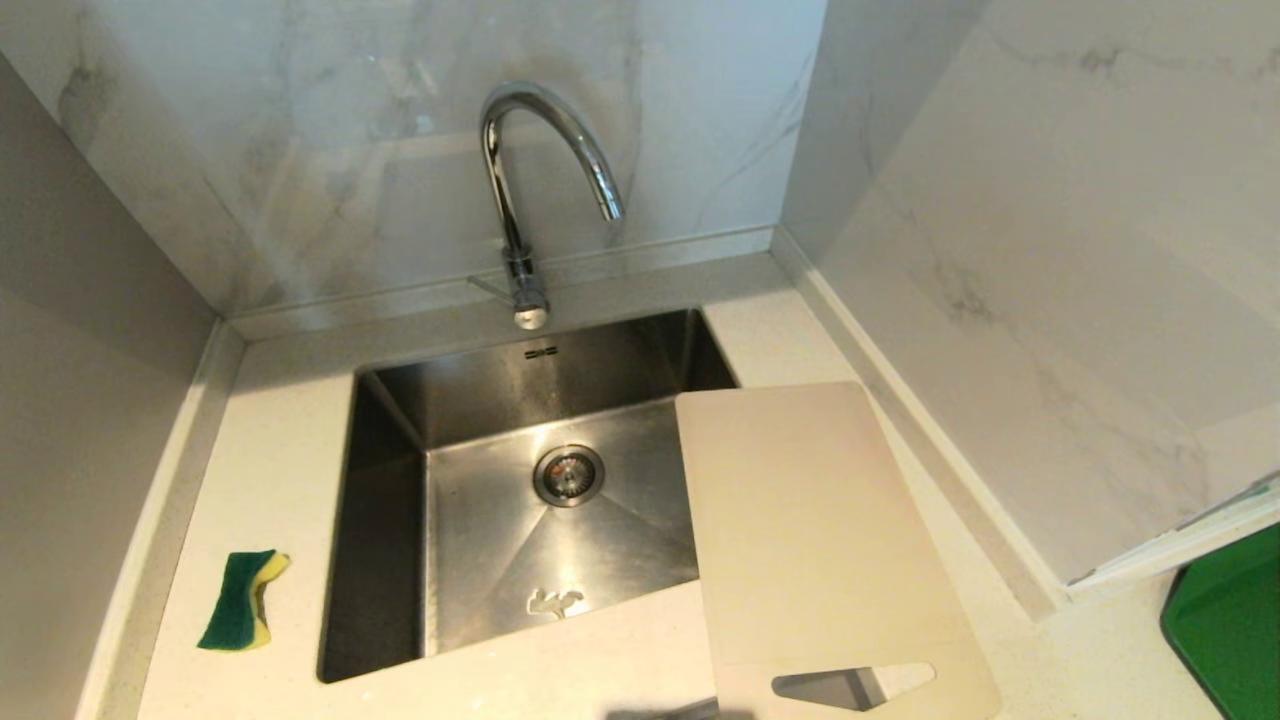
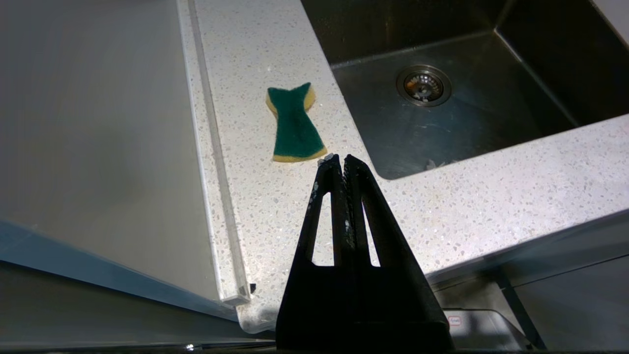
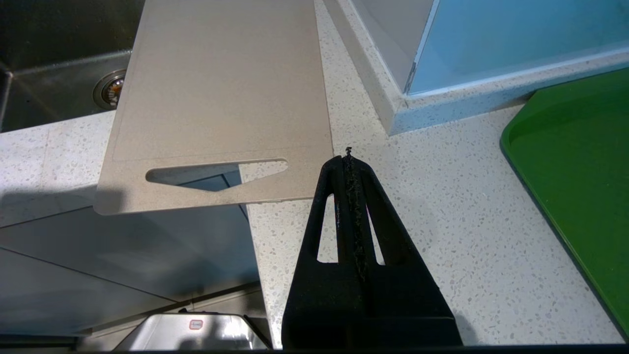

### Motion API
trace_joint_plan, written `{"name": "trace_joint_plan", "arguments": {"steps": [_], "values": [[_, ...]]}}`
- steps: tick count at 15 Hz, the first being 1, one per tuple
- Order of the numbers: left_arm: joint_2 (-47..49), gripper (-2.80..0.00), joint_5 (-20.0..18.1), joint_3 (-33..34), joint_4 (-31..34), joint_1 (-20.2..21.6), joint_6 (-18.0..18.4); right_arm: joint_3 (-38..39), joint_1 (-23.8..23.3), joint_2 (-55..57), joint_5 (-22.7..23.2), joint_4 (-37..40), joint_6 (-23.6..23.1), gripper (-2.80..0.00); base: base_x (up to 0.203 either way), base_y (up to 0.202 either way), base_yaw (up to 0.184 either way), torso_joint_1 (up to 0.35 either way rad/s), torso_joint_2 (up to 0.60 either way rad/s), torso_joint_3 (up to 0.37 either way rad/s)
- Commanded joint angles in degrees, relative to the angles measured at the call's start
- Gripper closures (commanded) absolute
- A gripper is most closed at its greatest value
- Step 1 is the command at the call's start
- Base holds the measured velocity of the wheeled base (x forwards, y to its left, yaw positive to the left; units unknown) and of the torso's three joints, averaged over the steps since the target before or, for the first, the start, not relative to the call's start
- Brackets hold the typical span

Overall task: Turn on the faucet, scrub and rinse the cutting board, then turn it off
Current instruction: Turn on the tap

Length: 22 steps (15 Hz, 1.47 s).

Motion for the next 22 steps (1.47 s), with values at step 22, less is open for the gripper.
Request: {"name": "trace_joint_plan", "arguments": {"steps": [22], "values": [[61.7, 0.0, 6.2, -80.4, 4.2, 0.2, 4.6, 0.1, 0.0, 0.1, 0.0, -0.1, -0.1, 0.0, 0.0, 0.0, 0.0, 0.0, 0.0, 0.0]]}}
